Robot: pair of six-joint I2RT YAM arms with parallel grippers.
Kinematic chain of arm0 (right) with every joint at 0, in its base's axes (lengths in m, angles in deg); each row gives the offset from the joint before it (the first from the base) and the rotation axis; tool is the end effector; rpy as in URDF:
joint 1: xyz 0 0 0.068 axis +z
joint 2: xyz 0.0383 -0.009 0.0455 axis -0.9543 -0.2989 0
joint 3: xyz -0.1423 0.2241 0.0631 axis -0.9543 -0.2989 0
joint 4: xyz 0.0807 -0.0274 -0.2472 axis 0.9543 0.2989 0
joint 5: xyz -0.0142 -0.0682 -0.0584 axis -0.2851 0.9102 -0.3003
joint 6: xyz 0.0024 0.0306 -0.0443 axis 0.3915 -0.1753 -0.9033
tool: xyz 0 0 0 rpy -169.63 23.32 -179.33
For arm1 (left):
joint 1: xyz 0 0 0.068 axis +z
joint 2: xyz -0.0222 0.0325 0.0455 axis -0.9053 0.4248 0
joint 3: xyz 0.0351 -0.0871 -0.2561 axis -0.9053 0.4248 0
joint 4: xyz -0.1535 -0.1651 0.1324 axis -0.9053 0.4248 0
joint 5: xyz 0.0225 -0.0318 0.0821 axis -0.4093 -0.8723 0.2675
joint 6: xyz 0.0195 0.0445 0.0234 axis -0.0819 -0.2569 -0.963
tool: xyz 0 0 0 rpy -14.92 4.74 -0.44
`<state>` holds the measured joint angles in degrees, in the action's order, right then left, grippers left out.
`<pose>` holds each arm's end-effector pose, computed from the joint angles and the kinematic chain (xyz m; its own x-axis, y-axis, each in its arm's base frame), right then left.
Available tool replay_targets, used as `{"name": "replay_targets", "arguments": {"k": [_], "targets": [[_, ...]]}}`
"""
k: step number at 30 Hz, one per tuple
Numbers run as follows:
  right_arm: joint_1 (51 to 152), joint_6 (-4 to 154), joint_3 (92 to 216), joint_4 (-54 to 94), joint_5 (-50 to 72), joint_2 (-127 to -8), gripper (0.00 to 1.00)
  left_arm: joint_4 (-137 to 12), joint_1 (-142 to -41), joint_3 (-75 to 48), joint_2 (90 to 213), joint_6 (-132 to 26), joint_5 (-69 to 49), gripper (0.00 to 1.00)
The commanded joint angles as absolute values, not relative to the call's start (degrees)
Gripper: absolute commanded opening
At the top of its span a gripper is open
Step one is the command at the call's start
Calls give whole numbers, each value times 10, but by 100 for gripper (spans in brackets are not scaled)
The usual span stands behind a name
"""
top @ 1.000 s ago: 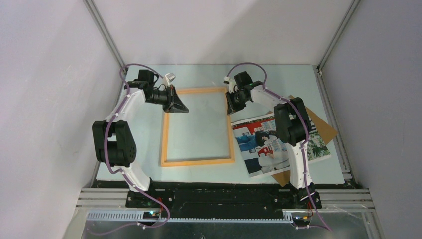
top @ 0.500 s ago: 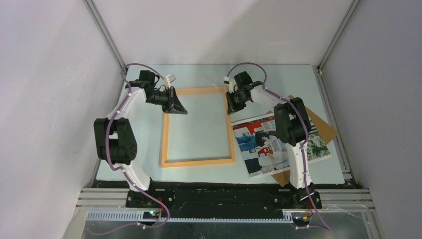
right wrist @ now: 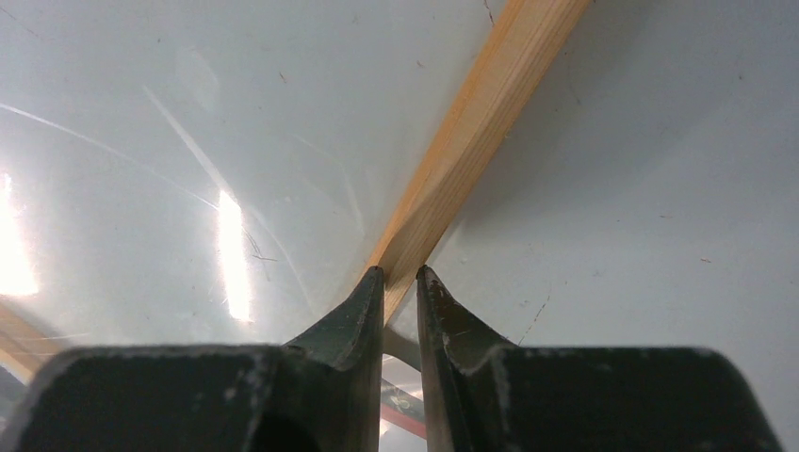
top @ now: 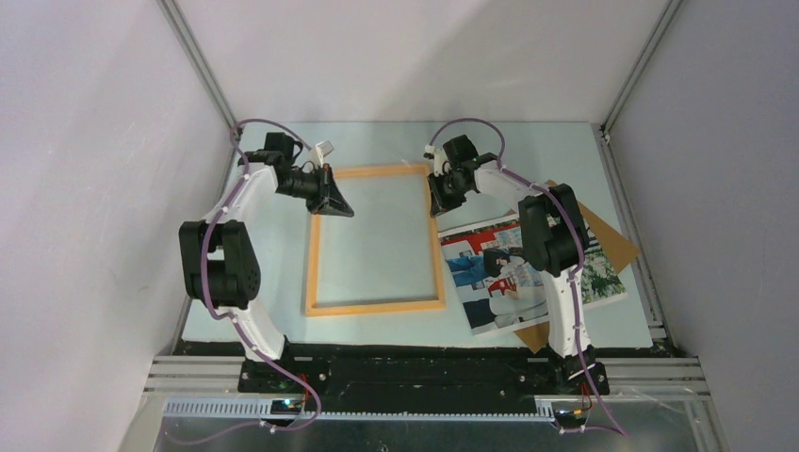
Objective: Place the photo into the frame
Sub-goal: Place the photo frame item in the photo frame.
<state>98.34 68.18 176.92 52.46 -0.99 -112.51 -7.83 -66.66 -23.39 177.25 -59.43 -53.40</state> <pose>0.4218 0.2165 0.1712 -0.7842 -0.3789 -0.4915 -0.5587 0.7757 0.2935 0.3520 -0.0388 0.2569 -0.9694 -0.0297 -0.2437 0.1743 0.6159 -0.7683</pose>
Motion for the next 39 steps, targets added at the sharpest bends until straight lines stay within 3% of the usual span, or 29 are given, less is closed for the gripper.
{"name": "replay_targets", "arguments": {"k": [1,22,39], "targets": [[1000,663,1761,531,8,-1139,20,-73,-677,-236,1783,-606,-553,0],[1006,668,1757,532,8,-1136,20,-114,-677,-214,1794,-565,-499,0],[1011,679,1764,535,8,-1136,28,-122,-677,-224,1815,-584,-470,0]]}}
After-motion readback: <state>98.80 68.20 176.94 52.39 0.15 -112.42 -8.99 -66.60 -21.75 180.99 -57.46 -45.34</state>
